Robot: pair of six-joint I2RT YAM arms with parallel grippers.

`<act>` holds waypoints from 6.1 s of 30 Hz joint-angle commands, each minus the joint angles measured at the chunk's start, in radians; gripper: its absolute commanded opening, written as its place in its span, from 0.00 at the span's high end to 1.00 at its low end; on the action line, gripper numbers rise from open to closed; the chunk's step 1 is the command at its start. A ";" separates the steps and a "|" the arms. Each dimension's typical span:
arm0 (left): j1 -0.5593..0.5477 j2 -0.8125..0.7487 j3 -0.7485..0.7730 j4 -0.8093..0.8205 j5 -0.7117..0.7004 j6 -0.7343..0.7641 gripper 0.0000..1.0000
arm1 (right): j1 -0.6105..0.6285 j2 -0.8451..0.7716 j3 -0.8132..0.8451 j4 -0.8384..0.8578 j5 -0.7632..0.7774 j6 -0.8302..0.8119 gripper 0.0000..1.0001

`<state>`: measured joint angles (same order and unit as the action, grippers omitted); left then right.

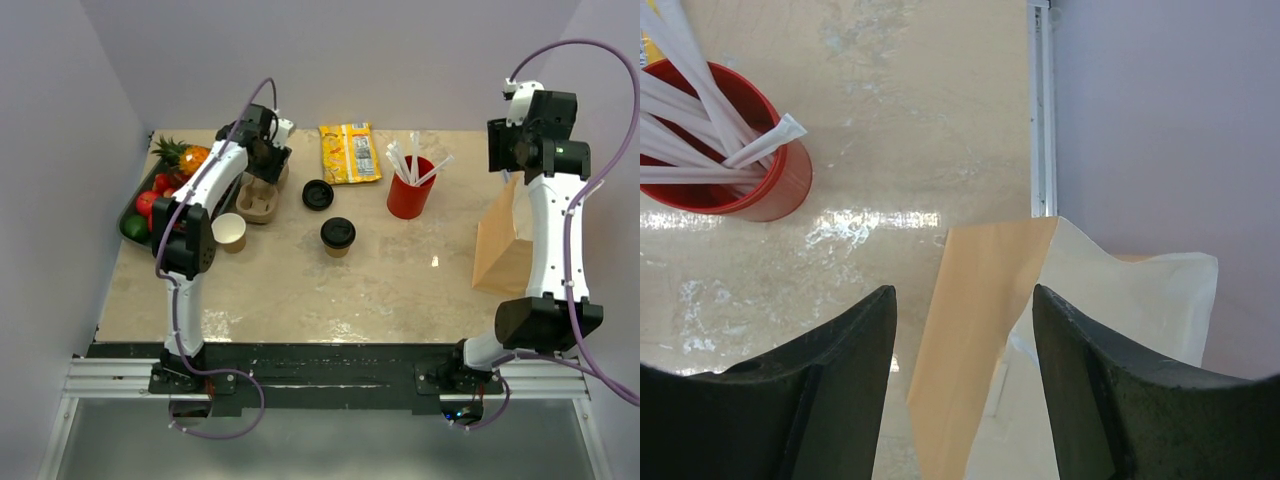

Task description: Pack the takeout coffee

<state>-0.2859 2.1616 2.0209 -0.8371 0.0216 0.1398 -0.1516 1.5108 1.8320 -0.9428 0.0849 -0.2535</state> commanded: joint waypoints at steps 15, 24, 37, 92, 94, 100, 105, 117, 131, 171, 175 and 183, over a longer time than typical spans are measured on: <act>0.007 0.055 0.078 -0.022 -0.081 -0.068 0.42 | -0.002 0.003 -0.004 0.024 -0.065 0.031 0.40; 0.007 0.089 0.101 -0.025 -0.054 -0.075 0.46 | -0.002 -0.009 -0.028 0.024 -0.065 0.023 0.40; 0.013 0.104 0.104 -0.028 -0.075 -0.082 0.45 | -0.003 0.015 -0.016 0.027 -0.076 0.022 0.41; 0.034 -0.167 0.065 -0.062 0.313 0.041 0.76 | -0.002 -0.052 -0.020 0.032 -0.220 0.004 0.41; 0.030 -0.215 0.036 -0.072 0.362 0.072 0.77 | -0.003 -0.104 -0.059 0.015 -0.196 -0.010 0.41; 0.005 -0.432 -0.249 -0.080 0.425 0.234 0.78 | -0.008 -0.175 -0.091 0.041 -0.154 -0.009 0.39; -0.074 -0.601 -0.407 -0.103 0.399 0.328 0.78 | -0.034 -0.106 -0.001 0.143 -0.312 0.080 0.40; -0.220 -0.844 -0.798 -0.039 0.540 0.512 0.81 | -0.037 -0.147 0.127 -0.048 0.080 0.020 0.37; -0.262 -0.821 -0.953 0.150 0.534 0.569 0.81 | -0.229 -0.173 0.156 -0.180 0.363 -0.204 0.30; -0.262 -0.790 -0.817 0.107 0.580 0.549 0.85 | -0.315 -0.392 0.089 -0.464 -0.471 -0.638 1.00; -0.260 -0.792 -0.703 0.081 0.595 0.506 0.87 | -0.315 -0.521 -0.083 -0.459 -0.614 -0.757 1.00; -0.262 -0.787 -0.467 0.087 0.636 0.400 0.89 | -0.315 -0.508 -0.139 -0.245 -0.749 -0.558 1.00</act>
<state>-0.5446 1.3926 1.4464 -0.7753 0.6006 0.6144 -0.4652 0.9627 1.6802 -1.3548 -0.5522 -0.9173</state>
